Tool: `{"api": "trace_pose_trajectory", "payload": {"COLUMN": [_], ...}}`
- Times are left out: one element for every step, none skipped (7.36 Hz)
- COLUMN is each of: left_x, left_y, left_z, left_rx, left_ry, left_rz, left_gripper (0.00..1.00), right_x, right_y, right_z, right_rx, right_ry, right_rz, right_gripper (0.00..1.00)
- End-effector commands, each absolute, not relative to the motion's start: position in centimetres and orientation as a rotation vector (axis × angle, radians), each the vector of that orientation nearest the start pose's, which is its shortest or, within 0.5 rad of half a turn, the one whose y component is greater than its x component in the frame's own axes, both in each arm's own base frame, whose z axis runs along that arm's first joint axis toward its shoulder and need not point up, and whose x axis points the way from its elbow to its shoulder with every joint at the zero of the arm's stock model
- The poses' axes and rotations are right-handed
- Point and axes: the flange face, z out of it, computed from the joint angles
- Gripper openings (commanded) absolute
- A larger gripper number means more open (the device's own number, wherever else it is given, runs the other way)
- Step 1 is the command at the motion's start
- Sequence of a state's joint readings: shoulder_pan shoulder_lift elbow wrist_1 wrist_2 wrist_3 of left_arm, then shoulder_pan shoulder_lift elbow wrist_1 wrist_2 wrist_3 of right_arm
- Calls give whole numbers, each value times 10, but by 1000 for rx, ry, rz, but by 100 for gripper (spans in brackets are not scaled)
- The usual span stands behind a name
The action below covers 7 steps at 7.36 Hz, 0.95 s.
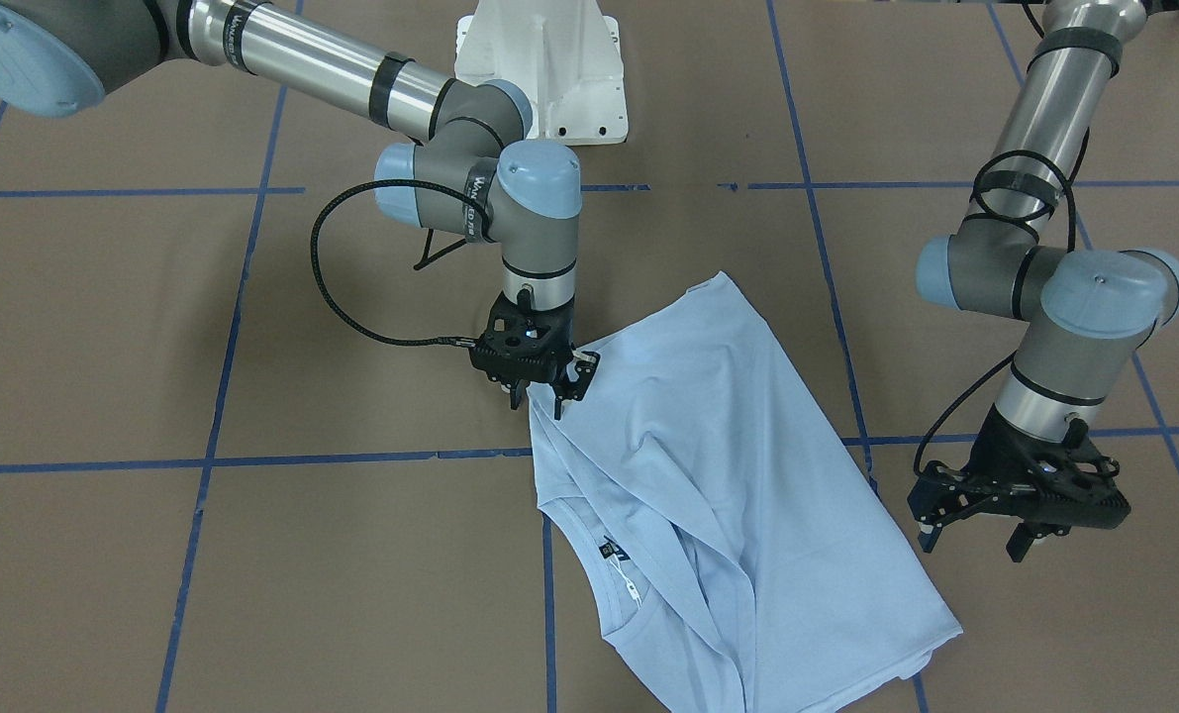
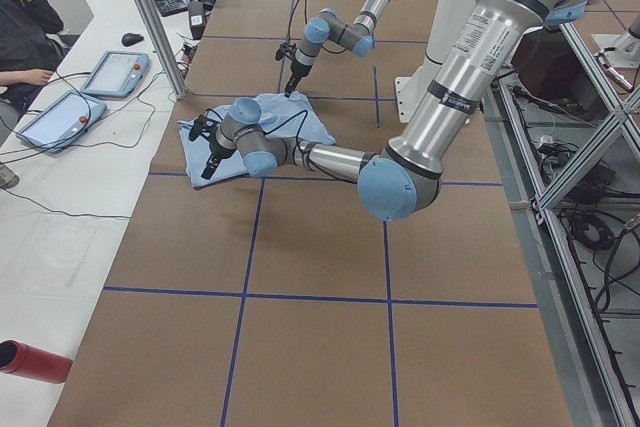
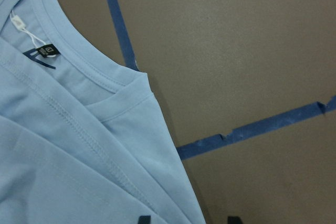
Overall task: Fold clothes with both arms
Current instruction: 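Lower the right gripper onto the shirt's collar corner and press it down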
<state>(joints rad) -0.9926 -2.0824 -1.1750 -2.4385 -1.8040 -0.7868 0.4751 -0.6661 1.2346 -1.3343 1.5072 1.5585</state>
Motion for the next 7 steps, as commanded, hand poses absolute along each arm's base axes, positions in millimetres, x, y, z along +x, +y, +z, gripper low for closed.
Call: {"api": "trace_pose_trajectory", "payload": {"left_x": [308,308,308,308,308,307,307], "left_y": [-673,-673,-673,-673,-673,-673,-673], "left_z": [462,462,462,462,462,463,463], "left_rx": [621,621,621,621,621,620,620], "left_ry": [780,780,780,780,780,779,779], "left_rz": [-77,-76,-76,-76,-76,-76,-76], "left_gripper": [100,100,100,100,100,100,100], "right_x": [-655,-655,-655,-655,-655,-656,-656], "right_y": [-490,-491,-491,-490,-490,-489,-489], "right_z": [212,212,212,212,212,212,213], "right_rx": [257,258,258,257,257,257,256], "right_ry": [-772,-772,-772,-772,-772,-772,-771], "right_rz": [460,461,461,460,460,458,458], "right_gripper": [54,54,54,53,49,48,42]}}
